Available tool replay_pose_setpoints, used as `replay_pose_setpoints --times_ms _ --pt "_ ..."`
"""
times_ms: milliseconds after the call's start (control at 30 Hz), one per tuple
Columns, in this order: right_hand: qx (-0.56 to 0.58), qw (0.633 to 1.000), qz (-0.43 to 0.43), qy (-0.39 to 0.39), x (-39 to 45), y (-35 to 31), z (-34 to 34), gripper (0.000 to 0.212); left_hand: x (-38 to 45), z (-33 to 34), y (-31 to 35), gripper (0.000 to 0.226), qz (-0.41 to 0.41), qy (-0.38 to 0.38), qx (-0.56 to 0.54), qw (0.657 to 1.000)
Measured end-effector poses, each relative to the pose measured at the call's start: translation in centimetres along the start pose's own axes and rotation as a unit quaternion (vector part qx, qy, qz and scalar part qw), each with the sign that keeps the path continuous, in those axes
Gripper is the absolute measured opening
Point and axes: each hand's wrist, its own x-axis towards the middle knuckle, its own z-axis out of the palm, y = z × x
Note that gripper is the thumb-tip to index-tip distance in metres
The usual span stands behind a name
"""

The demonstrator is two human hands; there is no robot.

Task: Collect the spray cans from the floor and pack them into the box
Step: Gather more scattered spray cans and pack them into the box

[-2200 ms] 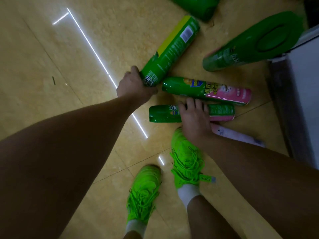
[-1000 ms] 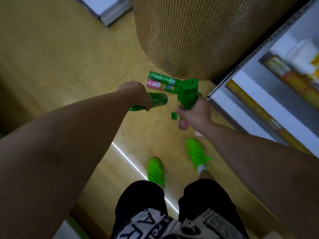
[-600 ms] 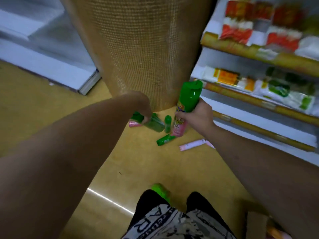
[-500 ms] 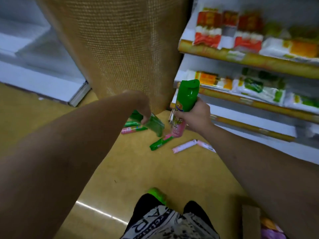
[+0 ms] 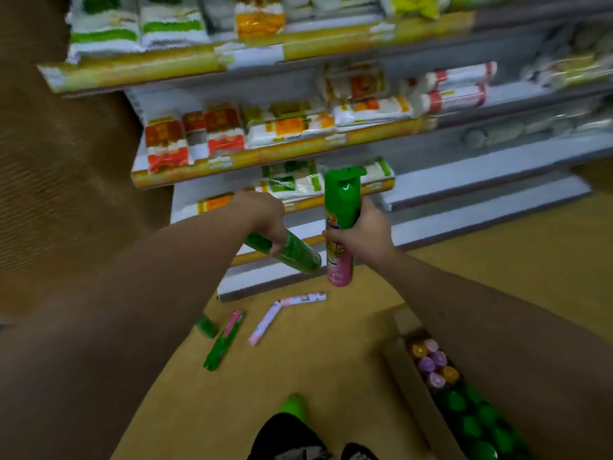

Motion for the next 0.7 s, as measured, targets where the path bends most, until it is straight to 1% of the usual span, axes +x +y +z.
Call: replay_pose_setpoints --times_ms 167,267,333,367,400,500,600,700 --pt "0.002 0.994 0.065 0.092 0.2 4.5 -7.3 0.066 3.0 -5.0 8.7 0.046 0.098 0.030 0.058 0.993" --pt "0.002 0.985 0.101 0.139 0.7 7.0 -10.5 0.061 5.5 -7.9 13.2 0.042 0.157 0.041 0.084 0.983" --pt "0.008 0.976 0.130 0.172 1.1 8.4 -12.4 0.060 7.3 -9.6 16.0 0.045 0.198 0.053 0.108 0.973" --pt "0.009 0.971 0.146 0.191 1.2 9.0 -13.3 0.061 8.1 -10.4 17.3 0.049 0.221 0.063 0.126 0.965" --pt "0.010 0.965 0.162 0.208 1.3 9.5 -14.1 0.061 8.8 -11.2 18.6 0.049 0.241 0.072 0.143 0.957" --pt "0.035 0.942 0.215 0.255 1.2 10.7 -16.2 0.063 10.8 -13.4 22.1 0.040 0.297 0.091 0.167 0.936" --pt "0.039 0.916 0.254 0.306 0.1 11.9 -18.2 0.068 11.5 -15.3 25.9 0.038 0.349 0.087 0.185 0.914" --pt "0.049 0.884 0.288 0.365 -1.4 13.2 -20.1 0.073 11.5 -16.3 29.8 0.040 0.394 0.081 0.215 0.890"
